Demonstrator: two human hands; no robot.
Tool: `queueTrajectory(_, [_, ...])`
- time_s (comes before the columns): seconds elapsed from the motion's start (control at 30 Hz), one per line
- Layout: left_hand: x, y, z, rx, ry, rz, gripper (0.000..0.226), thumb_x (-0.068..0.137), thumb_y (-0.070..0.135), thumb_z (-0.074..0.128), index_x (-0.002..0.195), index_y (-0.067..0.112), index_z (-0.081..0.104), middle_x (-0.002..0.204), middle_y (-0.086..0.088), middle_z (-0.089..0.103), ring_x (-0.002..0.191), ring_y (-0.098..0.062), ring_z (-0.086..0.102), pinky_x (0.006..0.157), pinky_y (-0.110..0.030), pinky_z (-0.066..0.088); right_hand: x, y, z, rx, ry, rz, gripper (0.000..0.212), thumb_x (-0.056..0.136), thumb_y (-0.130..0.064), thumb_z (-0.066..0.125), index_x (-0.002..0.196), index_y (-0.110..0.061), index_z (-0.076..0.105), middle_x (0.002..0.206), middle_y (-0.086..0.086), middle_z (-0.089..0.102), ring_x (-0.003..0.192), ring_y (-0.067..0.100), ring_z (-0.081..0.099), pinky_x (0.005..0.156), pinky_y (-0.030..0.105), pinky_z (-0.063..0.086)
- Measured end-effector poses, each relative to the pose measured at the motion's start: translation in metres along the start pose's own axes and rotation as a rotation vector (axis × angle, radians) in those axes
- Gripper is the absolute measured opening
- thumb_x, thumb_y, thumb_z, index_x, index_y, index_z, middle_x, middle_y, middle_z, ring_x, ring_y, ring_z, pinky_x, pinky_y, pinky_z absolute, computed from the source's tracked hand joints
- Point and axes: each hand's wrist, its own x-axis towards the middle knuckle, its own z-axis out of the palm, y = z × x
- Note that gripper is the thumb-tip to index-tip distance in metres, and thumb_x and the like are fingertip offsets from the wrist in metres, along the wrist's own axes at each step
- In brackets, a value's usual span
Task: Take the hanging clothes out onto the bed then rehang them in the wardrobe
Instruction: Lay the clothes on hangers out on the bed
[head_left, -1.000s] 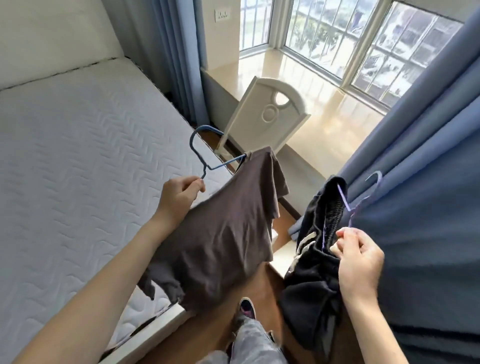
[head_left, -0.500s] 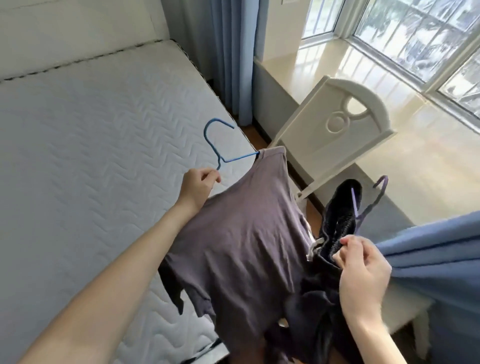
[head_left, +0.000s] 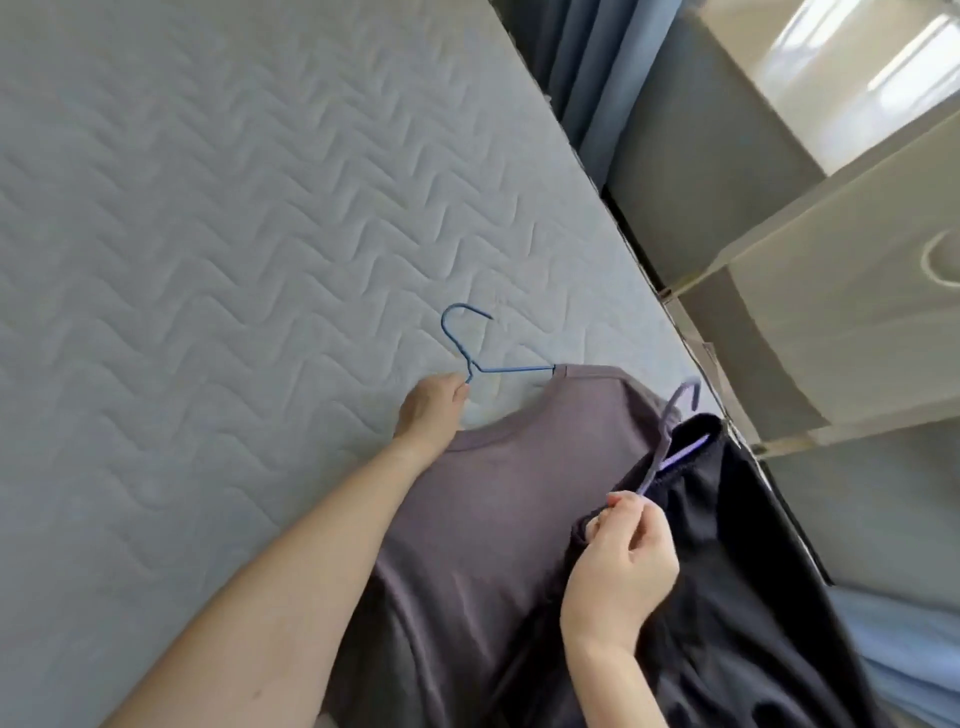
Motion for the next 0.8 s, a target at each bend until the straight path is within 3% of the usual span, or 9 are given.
queueTrajectory(0.07, [0.013,-0.034,0.026,0.04,0.044,0.064,0.026,0.092,0.019,0.052,0.079,0.002,0.067,0.086,-0.015,0.064,0.088,-0.032,0.058,0.073,-0.04,0.044,-0.005,0.027,0.029,-0.032,0.004,-0.005,0.026,0.097,-0.015,0.044,0.075,-0.016,0.057,0.054,-0.002,0.051,0.054,0.016,0.046,0.057,0.027,0.04])
queueTrajectory(0.2, [0.018,-0.071,0.058,0.007,0.346,0.196,0.013,0.081,0.015,0.068,0.073,0.005,0.071,0.076,-0.011,0.063,0.077,-0.019,0.051,0.071,-0.029,0.042,-0.009,0.058,0.064,-0.049,-0.003,-0.042,0.024,0.097,-0.012,0.044,0.077,-0.013,0.057,0.055,0.003,0.049,0.05,0.008,0.043,0.051,0.015,0.037])
queueTrajectory(0.27, [0.021,-0.076,0.061,-0.027,0.378,0.239,0.011,0.08,0.014,0.071,0.073,0.005,0.07,0.075,-0.009,0.062,0.075,-0.02,0.053,0.071,-0.03,0.045,-0.008,0.064,0.071,-0.065,-0.007,-0.05,0.023,0.097,-0.011,0.044,0.078,-0.008,0.057,0.054,0.002,0.048,0.049,0.007,0.042,0.051,0.013,0.037])
queueTrajectory(0.47, [0.024,-0.08,0.058,-0.061,0.324,0.237,0.014,0.079,0.019,0.071,0.073,0.007,0.065,0.075,-0.007,0.062,0.074,-0.026,0.059,0.072,-0.035,0.049,-0.01,0.062,0.064,-0.067,-0.002,-0.029,0.024,0.098,-0.009,0.043,0.079,-0.008,0.057,0.053,-0.004,0.049,0.049,0.007,0.042,0.051,0.015,0.037])
queueTrajectory(0.6, [0.022,-0.074,0.049,0.022,0.24,0.268,0.018,0.082,0.02,0.066,0.069,0.008,0.063,0.074,-0.008,0.06,0.07,-0.03,0.056,0.069,-0.037,0.045,-0.016,0.046,0.036,-0.044,-0.001,-0.036,0.025,0.096,-0.02,0.044,0.075,-0.014,0.056,0.05,-0.003,0.048,0.048,0.011,0.041,0.052,0.022,0.038])
queueTrajectory(0.7, [0.019,-0.056,0.034,0.063,0.091,0.15,0.019,0.081,0.023,0.066,0.072,0.007,0.061,0.079,-0.011,0.059,0.077,-0.032,0.056,0.072,-0.042,0.047,-0.016,0.021,-0.005,0.012,0.018,-0.042,0.029,0.099,-0.009,0.045,0.072,-0.012,0.056,0.047,-0.003,0.044,0.047,0.011,0.038,0.05,0.021,0.035])
queueTrajectory(0.8, [-0.006,-0.019,0.003,0.006,-0.014,-0.033,0.028,0.076,0.04,0.057,0.08,0.013,0.064,0.091,-0.008,0.063,0.091,-0.029,0.06,0.078,-0.036,0.049,-0.017,-0.013,-0.056,0.064,0.02,-0.068,0.032,0.097,0.0,0.044,0.069,-0.007,0.057,0.043,-0.002,0.044,0.043,0.009,0.037,0.046,0.017,0.033])
